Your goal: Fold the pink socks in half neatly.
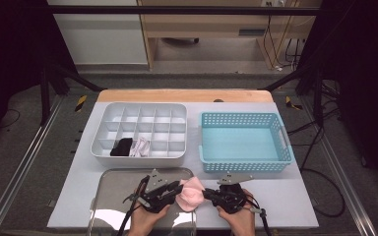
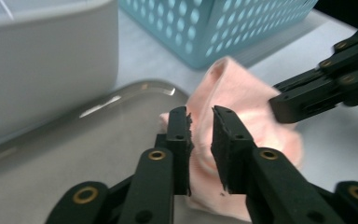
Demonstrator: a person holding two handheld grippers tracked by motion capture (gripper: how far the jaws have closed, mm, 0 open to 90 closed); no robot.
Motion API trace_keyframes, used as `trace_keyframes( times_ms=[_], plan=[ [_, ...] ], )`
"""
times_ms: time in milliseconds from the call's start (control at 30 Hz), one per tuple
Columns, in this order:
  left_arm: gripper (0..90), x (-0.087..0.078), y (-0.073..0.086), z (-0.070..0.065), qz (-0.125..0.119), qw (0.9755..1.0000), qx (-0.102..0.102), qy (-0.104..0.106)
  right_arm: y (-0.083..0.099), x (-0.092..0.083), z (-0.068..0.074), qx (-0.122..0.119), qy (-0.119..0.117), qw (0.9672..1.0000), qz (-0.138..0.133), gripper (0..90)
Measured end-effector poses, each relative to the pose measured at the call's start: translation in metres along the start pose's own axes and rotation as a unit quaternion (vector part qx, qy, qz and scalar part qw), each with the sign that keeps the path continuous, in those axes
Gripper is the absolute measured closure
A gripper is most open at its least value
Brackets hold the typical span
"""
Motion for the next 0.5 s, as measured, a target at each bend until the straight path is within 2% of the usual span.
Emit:
trace_keyframes(
  times_ms=[133,233,367,500],
  plan=[
    [84.9,-0.002,-0.007,-0.013,0.003,0.9998,0.011,0.017,-0.003,-0.003,0.000,0.006,0.014,0.9999,-0.005,85.3],
    [88.2,0.014,-0.006,-0.021,0.027,0.9991,0.020,0.024,-0.005,-0.003,0.001,0.008,0.018,0.9998,-0.006,85.2],
    [88.8,0.034,-0.001,-0.020,0.058,0.9980,0.006,0.024,-0.006,-0.005,0.006,-0.006,0.019,0.9998,-0.009,85.2],
    [88.9,0.037,-0.002,-0.017,0.061,0.9979,0.001,0.022,-0.009,-0.009,0.013,-0.032,0.007,0.9993,-0.020,85.4]
  ],
)
Point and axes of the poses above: each handheld gripper's, and its own axes: x roughly forward along the jaws, y roughly out of its underside, z roughly to its left, the point moved 8 cm from there along x, roughly forward along the jaws, and after that the axes turned 9 degrees about z, right-handed, at the moved point
